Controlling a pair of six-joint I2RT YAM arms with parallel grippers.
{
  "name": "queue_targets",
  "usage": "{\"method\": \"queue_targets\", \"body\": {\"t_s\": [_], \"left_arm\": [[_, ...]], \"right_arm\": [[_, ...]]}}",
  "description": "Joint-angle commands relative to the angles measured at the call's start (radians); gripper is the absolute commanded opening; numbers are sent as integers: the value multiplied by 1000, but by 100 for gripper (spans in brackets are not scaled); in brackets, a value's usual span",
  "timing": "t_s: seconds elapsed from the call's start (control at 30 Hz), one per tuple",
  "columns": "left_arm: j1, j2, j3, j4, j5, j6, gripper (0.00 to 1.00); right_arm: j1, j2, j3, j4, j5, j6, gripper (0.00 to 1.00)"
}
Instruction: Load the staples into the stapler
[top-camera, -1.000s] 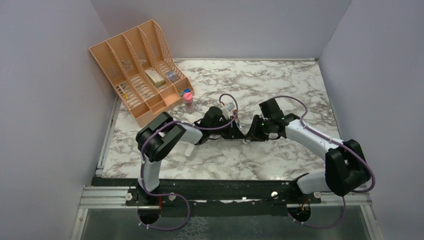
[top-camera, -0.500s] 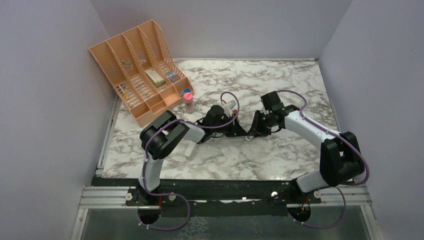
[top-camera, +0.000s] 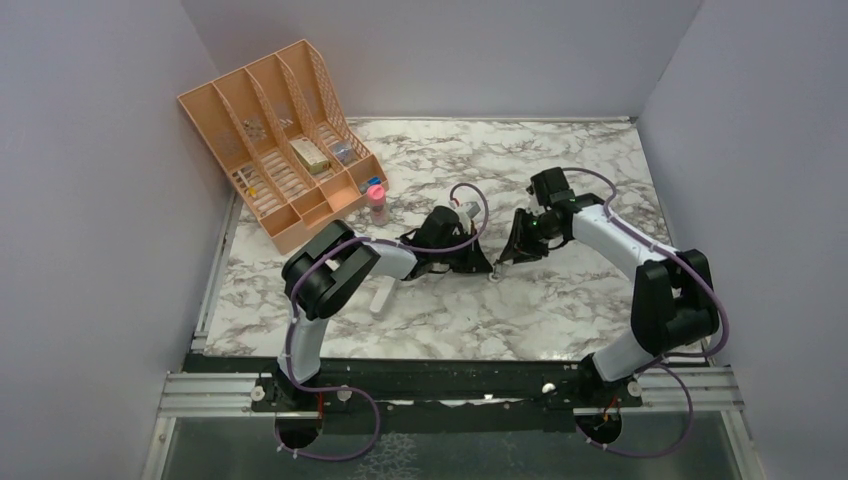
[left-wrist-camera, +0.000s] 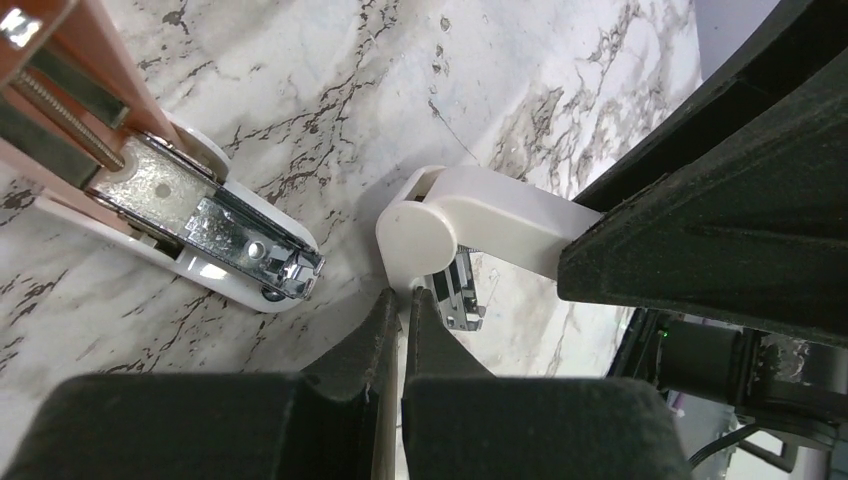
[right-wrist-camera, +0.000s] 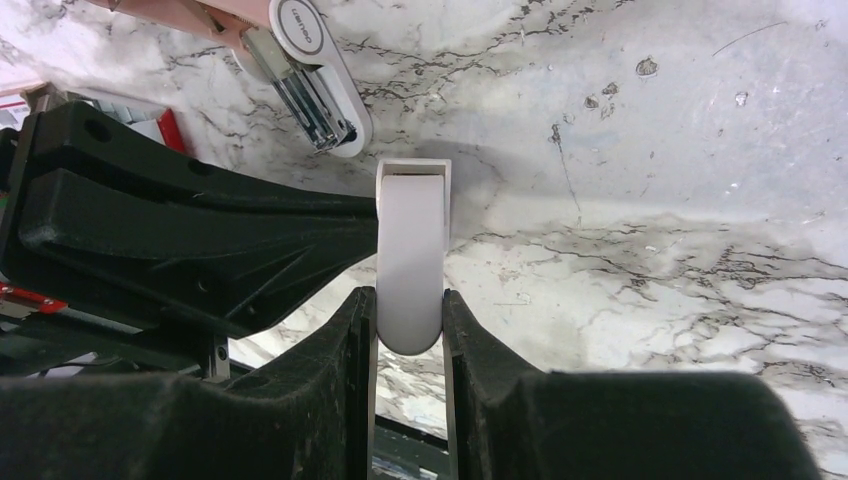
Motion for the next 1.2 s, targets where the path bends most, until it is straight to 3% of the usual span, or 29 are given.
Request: {"method": "queue_targets", "body": {"t_s": [0.0, 0.23, 0.47, 0.67, 0.83, 1.0, 1.17], "left_arm": [[-20, 26, -14, -159, -18, 92, 0], [-21, 47, -19, -166, -14, 104, 0], [-20, 57, -18, -178, -25, 119, 0], [-21, 64, -18, -172, -23, 116, 0], [-18, 40, -26, -163, -17, 108, 0], [-10, -6, -16, -150, 7, 88, 15], [1, -84, -16, -154, -4, 70, 30]], "right_arm": [[-11, 15, 32, 59, -23, -29, 22], [-11, 60, 61, 120, 65, -42, 34], [-11, 97, 122, 133, 153, -64, 37], [-11, 128, 105, 174, 144, -61, 38], [-10, 97, 68, 207, 135, -50, 49], [-11, 26, 36, 196, 171, -40, 60], [-10, -54, -22, 191, 193, -15, 62]]}}
